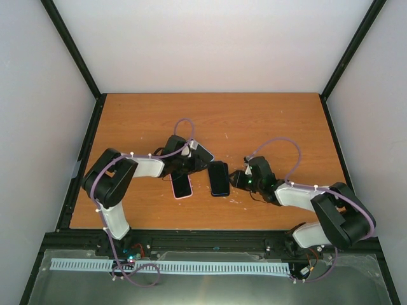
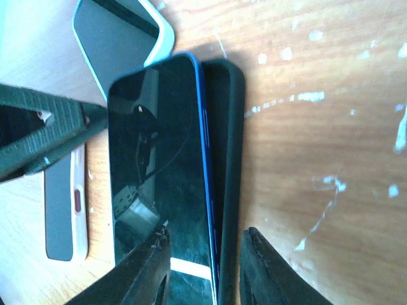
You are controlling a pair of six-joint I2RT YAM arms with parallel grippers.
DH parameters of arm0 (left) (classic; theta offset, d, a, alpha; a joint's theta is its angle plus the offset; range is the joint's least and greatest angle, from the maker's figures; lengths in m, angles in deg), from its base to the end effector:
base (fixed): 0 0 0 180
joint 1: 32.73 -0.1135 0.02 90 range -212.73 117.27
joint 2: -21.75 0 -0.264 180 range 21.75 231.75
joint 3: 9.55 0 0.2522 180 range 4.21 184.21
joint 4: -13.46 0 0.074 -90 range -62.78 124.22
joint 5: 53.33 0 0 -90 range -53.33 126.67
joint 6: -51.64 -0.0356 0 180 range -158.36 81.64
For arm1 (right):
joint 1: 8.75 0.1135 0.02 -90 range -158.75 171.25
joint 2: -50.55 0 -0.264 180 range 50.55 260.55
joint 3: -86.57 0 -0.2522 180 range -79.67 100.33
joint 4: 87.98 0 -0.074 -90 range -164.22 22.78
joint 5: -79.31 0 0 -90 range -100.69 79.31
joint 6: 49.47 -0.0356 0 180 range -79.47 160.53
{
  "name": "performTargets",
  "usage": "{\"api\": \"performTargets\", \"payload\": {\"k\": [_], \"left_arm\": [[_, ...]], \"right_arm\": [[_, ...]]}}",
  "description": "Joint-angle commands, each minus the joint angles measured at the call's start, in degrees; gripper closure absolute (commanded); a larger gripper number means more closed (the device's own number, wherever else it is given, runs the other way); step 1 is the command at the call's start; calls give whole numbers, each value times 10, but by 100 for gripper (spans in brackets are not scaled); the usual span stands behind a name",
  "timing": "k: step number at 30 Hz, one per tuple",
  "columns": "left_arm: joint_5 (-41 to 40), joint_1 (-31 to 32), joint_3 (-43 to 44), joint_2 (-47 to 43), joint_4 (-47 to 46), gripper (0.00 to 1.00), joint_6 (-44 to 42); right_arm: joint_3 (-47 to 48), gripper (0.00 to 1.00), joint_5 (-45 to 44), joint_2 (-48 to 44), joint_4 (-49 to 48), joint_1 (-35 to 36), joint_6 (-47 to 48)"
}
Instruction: Put the phone into the phone case
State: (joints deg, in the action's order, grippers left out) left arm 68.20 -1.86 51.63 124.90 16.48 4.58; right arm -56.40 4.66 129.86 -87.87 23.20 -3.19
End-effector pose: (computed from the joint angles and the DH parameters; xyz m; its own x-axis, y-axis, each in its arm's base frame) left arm 0.2835 -0.1911 0.1282 -0.9584 -0.1036 -0.2659 0.1392 0.6438 -0.7524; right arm 0.1966 0.1337 0.1302 -0.8808 0.2362 -0.4104 -0.0933 0.7632 0.6394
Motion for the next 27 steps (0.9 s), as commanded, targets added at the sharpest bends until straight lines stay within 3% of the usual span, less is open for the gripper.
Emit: {"api": "performTargets", "payload": {"k": [1, 13, 27], "left_arm": [[2, 6, 21, 12, -24, 59, -8], [6, 7, 39, 36, -34, 70, -6], [10, 9, 60, 56, -38, 86, -8]], "right_arm": [[25, 70, -11, 4, 5, -17, 15], [53, 76, 30, 105, -78, -34, 35], [47, 77, 74, 169, -165, -37, 32]]}}
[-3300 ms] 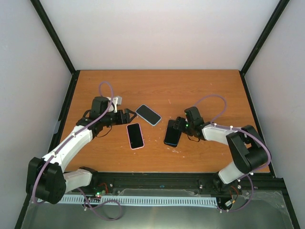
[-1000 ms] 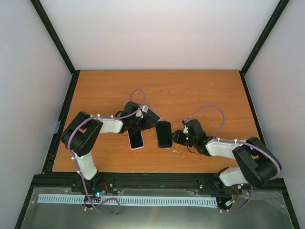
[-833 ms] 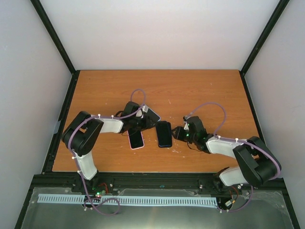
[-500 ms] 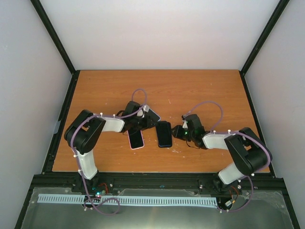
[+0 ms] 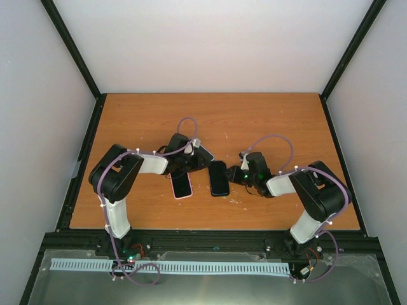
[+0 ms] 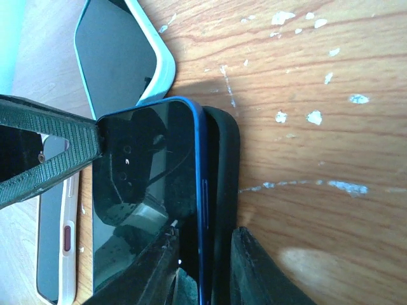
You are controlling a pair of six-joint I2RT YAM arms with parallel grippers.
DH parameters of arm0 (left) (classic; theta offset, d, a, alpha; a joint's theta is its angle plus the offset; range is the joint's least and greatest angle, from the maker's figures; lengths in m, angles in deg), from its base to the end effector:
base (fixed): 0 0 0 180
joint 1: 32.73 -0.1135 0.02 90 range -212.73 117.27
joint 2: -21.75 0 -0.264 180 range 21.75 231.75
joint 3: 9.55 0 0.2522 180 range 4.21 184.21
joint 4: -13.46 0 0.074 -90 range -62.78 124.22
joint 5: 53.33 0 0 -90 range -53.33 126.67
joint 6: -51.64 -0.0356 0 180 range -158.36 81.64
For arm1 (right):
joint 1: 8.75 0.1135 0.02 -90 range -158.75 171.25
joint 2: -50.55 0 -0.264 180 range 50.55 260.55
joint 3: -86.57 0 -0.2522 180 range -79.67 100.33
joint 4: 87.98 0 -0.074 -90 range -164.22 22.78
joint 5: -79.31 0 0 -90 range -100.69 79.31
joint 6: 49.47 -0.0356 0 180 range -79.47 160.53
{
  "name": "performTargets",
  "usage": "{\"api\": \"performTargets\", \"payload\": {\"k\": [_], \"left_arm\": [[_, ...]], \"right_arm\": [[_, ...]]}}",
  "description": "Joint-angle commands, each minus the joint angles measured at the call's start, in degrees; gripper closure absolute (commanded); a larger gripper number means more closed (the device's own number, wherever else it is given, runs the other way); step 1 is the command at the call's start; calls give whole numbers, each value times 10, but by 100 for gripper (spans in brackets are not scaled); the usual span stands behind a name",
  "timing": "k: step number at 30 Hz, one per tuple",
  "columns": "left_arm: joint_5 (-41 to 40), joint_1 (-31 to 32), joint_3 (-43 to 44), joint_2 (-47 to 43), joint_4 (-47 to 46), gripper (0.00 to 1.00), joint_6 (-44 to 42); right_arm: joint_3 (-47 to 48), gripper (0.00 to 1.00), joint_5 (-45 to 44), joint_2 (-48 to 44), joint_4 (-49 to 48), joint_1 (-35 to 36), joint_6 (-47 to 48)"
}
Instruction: Put the phone into the phone case
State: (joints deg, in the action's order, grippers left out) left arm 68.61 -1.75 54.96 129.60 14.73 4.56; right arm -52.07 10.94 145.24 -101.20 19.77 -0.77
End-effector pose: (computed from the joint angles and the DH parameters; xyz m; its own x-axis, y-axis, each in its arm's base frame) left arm 0.2977 -0.2007 0.1185 -0.9583 -0.0987 -0.2683 0.1463 0.6370 -0.7569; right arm 0.2346 0.1424 0.1053 -0.8817 0.2191 -0.4178 -0.1459 0.7155 0.6832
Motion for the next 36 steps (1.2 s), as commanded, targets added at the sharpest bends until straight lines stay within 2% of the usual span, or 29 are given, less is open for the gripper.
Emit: {"api": "performTargets", "payload": {"k": [1, 11, 24, 36], "left_arm": [[7, 10, 30, 10, -20, 87, -9], [1, 31, 43, 31, -5, 90, -12], [-14, 39, -9, 9, 6, 90, -1], [-9, 46, -27, -15, 4, 84, 5]], "right_arm": [[2, 77, 11, 17, -33, -3, 9], [1, 77, 21, 23, -50, -2, 8], [-32, 76, 38, 21, -47, -2, -43], [-89, 72, 58, -71, -7, -2, -71]]}}
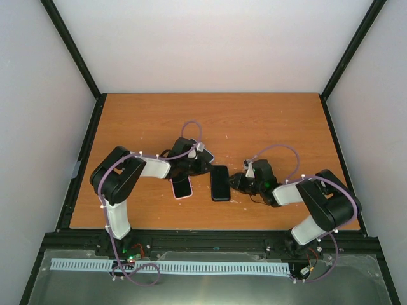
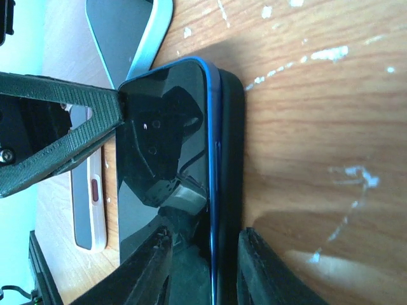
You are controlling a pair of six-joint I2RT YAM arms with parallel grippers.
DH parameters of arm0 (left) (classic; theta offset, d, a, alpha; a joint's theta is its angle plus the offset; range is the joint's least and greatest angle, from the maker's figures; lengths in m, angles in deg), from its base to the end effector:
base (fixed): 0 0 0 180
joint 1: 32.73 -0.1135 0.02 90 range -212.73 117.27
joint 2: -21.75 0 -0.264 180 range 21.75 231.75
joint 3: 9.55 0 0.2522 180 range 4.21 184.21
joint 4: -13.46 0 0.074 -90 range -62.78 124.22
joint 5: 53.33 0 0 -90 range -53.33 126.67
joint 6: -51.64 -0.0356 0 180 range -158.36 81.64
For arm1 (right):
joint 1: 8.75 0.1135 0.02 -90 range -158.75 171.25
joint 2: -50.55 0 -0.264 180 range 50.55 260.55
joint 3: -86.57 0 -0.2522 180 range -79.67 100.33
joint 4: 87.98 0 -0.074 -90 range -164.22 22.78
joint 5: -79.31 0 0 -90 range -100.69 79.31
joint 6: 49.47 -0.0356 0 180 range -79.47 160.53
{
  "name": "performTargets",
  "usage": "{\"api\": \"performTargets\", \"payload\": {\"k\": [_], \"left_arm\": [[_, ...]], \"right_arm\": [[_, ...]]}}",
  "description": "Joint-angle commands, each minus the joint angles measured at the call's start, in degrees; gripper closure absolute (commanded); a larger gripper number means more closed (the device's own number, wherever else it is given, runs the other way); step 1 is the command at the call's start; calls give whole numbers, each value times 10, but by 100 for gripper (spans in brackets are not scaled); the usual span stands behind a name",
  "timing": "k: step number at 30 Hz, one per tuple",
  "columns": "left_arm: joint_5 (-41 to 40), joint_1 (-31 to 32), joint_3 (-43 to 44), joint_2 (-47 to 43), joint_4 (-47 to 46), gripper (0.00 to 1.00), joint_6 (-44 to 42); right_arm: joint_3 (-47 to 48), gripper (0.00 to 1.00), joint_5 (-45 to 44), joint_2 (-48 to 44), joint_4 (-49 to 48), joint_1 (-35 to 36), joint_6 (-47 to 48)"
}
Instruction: Put the phone into the phone case
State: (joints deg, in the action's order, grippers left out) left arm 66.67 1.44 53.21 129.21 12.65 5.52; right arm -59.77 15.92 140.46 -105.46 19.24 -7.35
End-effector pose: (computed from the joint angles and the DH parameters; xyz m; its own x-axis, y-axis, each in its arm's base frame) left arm 0.2829 -0.2136 0.1153 -0.9572 -0.0757 -0.2792 0.1679 0.6405 -0.7494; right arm 0.2064 0.1278 0.1015 -0.9108 0.2669 -0.3149 -0.0781 0.6376 0.7664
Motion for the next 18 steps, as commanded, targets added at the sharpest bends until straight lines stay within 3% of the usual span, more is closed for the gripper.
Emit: {"api": "performTargets", "payload": {"k": [1, 11, 18], "left_arm": [[13, 14, -10, -12, 24, 84, -4], [-21, 15, -20, -64, 62, 64, 8], [-3, 14, -32, -62, 49, 59, 12]], "right_arm": [[-15, 71, 7, -28, 38, 4, -6], [-24, 68, 3, -46, 50, 3, 0], [-10, 60, 11, -39, 49, 4, 1]]}}
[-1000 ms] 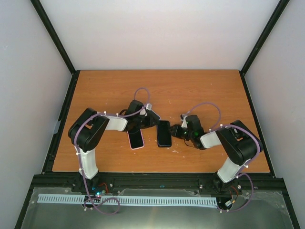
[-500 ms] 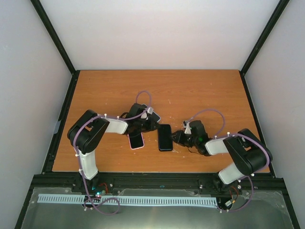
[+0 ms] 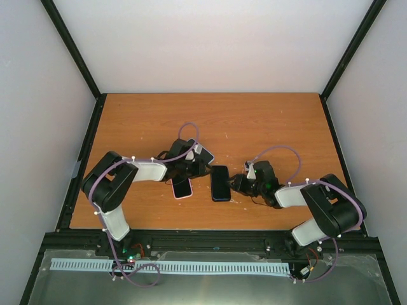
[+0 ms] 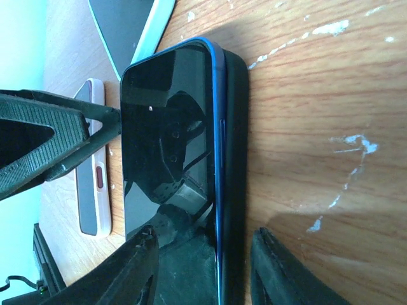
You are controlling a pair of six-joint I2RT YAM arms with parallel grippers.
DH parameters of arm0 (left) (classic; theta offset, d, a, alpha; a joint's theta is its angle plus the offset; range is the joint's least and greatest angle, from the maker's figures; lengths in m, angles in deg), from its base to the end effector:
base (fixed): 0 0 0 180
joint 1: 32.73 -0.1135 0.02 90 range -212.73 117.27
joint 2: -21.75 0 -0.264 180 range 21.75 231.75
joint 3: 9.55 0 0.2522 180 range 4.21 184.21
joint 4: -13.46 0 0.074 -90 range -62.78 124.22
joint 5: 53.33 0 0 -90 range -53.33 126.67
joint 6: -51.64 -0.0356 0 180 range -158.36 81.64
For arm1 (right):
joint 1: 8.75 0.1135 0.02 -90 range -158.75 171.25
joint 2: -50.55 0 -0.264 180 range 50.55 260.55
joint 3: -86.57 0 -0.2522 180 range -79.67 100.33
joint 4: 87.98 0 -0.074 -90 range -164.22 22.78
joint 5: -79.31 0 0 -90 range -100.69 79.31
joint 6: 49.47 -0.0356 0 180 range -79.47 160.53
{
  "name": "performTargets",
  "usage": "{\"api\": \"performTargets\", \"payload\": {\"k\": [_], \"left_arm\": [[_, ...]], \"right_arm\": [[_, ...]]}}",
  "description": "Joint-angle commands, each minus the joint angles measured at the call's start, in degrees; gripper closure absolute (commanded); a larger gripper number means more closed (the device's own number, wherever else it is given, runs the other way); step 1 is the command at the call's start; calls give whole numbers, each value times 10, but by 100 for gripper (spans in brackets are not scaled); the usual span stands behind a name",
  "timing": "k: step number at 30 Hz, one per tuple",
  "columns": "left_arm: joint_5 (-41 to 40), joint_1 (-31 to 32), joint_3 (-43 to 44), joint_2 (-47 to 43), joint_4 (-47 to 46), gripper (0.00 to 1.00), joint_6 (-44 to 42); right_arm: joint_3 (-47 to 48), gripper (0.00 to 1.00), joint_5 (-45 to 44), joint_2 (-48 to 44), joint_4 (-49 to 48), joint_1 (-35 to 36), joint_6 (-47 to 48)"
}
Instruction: Put the phone into the phone case
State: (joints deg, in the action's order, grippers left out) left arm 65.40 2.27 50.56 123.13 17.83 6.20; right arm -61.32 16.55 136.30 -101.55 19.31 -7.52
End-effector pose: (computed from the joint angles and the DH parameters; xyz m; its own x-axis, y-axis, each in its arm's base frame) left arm 0.2648 -0.2063 0.1307 -0.9634 -0.0766 -0.2570 0.1436 0.6622 -0.7354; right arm 0.1960 0.1229 0.1057 -0.9207 0.2586 -0.2924 -0.0637 0.6395 0.7661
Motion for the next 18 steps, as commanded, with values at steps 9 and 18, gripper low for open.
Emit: {"api": "performTargets", "payload": {"k": [9, 18], "left_arm": [[50, 6, -17, 23, -32, 62, 14], [72, 6, -46, 30, -72, 76, 40]], "right_arm": [[18, 53, 16, 22, -27, 4, -23], [17, 51, 59, 69, -130, 6, -82]]}}
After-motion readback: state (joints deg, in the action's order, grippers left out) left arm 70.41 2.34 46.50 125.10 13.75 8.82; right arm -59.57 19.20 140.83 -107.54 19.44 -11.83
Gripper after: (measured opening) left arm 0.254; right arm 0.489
